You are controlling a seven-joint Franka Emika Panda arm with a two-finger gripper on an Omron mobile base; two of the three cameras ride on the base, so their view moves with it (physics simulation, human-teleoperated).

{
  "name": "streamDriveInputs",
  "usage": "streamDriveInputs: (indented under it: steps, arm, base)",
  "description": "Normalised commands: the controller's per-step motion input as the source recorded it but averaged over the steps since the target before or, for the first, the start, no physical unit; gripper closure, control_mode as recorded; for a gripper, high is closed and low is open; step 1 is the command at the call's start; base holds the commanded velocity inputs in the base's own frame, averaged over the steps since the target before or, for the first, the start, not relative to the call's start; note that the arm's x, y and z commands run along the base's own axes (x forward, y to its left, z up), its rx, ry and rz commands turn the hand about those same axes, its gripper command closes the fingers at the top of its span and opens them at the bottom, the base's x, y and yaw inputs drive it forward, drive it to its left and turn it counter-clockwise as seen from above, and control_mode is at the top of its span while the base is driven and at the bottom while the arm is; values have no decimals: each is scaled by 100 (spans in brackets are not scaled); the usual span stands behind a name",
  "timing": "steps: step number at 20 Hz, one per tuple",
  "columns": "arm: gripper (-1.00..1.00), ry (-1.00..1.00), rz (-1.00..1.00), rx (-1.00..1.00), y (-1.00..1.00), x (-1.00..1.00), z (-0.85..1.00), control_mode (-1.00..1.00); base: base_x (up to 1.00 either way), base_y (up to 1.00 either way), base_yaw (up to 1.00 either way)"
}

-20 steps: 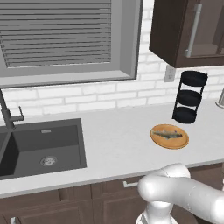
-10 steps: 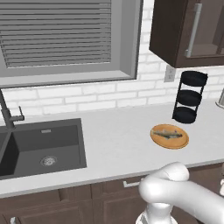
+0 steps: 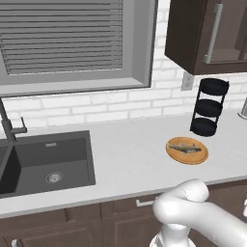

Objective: Pick up the knife from the drawer and place it on the cutting board. Then place the meat from the plate to the cutting board.

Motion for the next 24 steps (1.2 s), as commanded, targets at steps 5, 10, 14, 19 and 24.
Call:
streamDriveInputs:
  steps: [5,10,14,19,24]
  arm:
    - [100,-2,0,0,0,-35,6,-100]
    - [100,-18,0,-4,12,-73,90,-100]
    - [100,-10,0,-6,38,-52,100,-100]
    - [100,-8,0,-7,68,-14,100,-100]
    - [100,-10,0,-9,78,17,100,-100]
  base:
    - [0,0,0]
    - [0,0,0]
    - [0,0,0]
    - [0,0,0]
    - [0,0,0]
